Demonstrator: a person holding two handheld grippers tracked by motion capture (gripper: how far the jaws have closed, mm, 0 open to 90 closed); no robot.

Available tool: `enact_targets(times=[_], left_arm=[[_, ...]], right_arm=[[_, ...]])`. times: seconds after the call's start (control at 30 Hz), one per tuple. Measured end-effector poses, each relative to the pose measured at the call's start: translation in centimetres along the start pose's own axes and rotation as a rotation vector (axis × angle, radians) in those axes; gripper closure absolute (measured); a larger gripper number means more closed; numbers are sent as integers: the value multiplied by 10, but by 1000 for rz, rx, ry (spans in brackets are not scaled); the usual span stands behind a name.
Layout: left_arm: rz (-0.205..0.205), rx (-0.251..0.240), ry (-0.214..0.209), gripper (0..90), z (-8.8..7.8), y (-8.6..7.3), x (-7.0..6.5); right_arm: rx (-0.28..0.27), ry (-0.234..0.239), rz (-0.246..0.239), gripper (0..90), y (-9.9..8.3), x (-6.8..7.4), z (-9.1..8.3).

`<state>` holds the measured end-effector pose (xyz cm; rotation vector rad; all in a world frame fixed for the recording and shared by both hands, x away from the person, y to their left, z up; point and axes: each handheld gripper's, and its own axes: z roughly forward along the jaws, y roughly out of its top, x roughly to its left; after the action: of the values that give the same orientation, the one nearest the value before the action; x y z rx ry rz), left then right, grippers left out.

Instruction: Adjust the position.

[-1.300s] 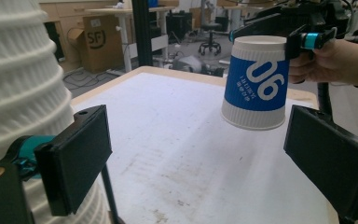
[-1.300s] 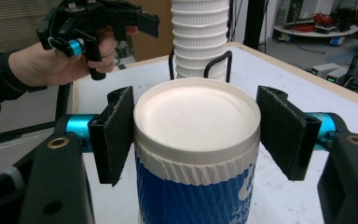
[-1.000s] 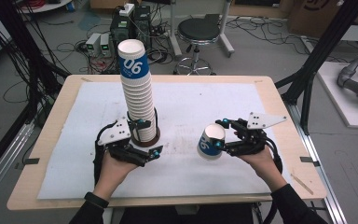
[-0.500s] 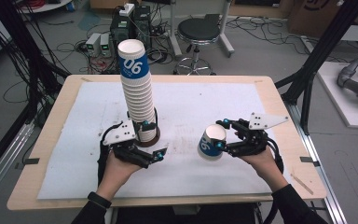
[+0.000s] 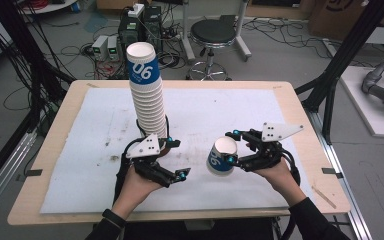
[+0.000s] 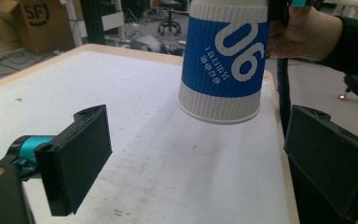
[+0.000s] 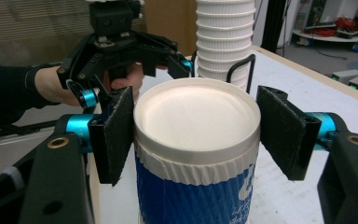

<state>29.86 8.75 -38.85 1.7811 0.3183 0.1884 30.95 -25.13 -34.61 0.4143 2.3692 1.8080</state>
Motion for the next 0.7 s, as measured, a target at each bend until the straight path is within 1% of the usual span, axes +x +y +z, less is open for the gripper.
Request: enact_targets(times=[0.03, 0.13, 0.3, 0.47, 0.57, 0.7], left_arm=[[-8, 3, -15, 74, 3, -1, -1], [-10, 12, -43, 74, 12, -2, -4], [-14, 16, -80, 74, 23, -3, -8], [-27, 9, -106, 74, 30, -5, -12], [-32, 16, -124, 74, 36, -5, -14], [-36, 16, -133, 74, 42, -6, -15]], right_arm=[[0, 5, -3, 312, 0, 1, 1], [4, 19, -6, 312, 1, 3, 4], [9, 36, -8, 312, 1, 5, 8], [12, 50, -11, 312, 0, 6, 11], [16, 57, -10, 312, 0, 7, 13], [15, 67, -12, 312, 0, 9, 17]])
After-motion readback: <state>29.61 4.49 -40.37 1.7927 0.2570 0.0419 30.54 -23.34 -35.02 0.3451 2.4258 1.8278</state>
